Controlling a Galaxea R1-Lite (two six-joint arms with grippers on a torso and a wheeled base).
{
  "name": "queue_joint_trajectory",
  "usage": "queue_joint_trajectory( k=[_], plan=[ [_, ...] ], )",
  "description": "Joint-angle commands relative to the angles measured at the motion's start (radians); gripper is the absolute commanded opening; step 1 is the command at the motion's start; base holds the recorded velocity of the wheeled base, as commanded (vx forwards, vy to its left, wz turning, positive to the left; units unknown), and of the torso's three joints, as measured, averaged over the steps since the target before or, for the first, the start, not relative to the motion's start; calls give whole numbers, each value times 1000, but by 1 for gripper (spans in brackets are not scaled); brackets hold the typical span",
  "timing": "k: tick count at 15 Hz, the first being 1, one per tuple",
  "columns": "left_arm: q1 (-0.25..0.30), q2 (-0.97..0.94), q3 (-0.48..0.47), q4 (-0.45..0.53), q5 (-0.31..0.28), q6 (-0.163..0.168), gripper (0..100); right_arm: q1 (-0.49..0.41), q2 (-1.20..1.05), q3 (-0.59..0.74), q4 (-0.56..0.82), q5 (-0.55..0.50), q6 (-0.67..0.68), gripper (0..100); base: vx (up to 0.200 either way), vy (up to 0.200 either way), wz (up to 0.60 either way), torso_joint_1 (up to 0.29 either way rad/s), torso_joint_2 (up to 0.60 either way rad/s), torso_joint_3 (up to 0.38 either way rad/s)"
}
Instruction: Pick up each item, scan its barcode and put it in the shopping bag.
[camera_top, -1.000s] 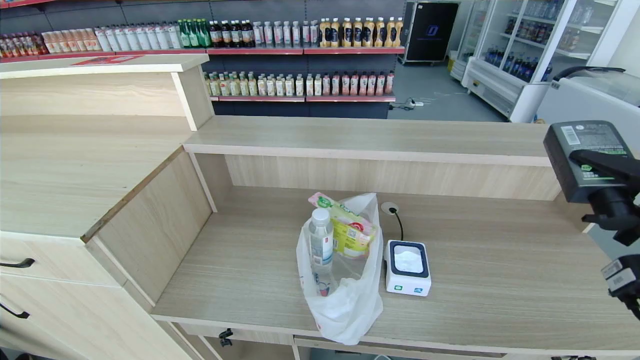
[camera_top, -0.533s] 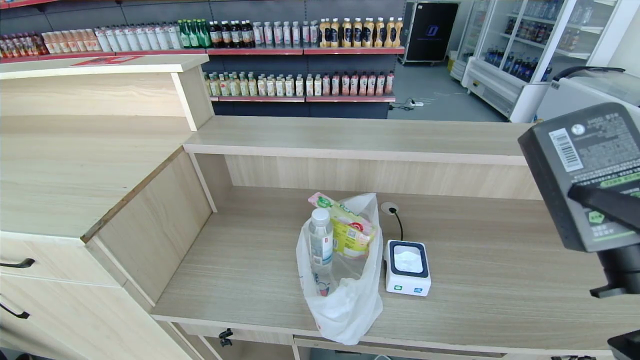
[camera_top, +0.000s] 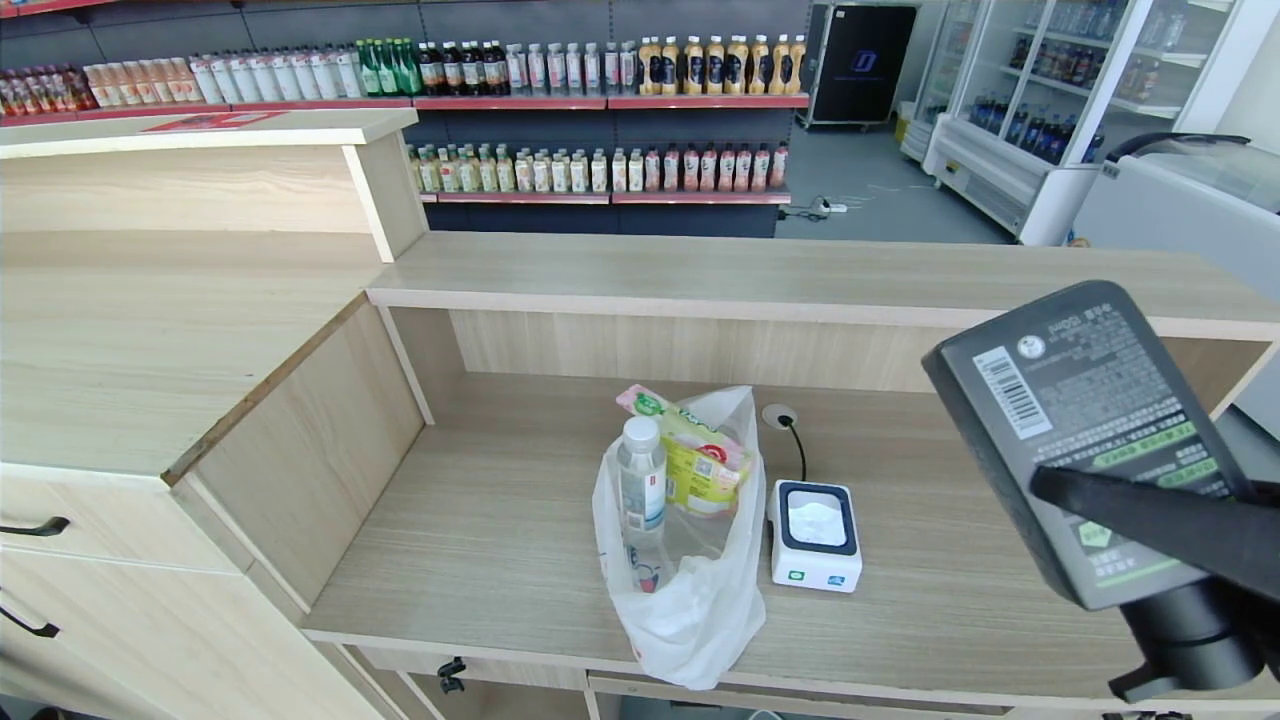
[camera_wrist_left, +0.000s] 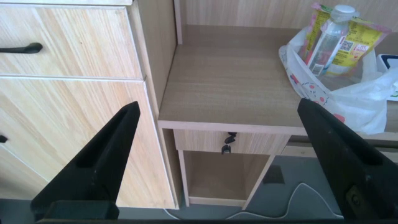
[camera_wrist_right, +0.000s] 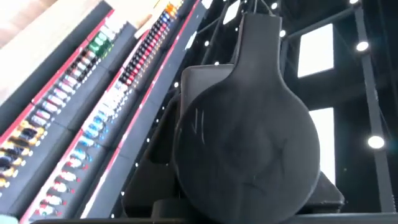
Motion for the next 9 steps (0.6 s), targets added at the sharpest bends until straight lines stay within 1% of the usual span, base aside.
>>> queue_joint_trajectory(
  k=[1,2,6,9],
  plan=[
    [0,1,0,0,0,0,100,74,29,-8,12,-2,-2,0,0,0,0,0,0,0],
    [0,1,0,0,0,0,100,88,26,-5,14,-3,-3,0,0,0,0,0,0,0],
    [0,1,0,0,0,0,100,91,-14,-2,14,6,-54,0,0,0,0,0,0,0],
    [0,1,0,0,0,0,100,135,-14,-16,5,21,-83,0,0,0,0,0,0,0]
  ],
)
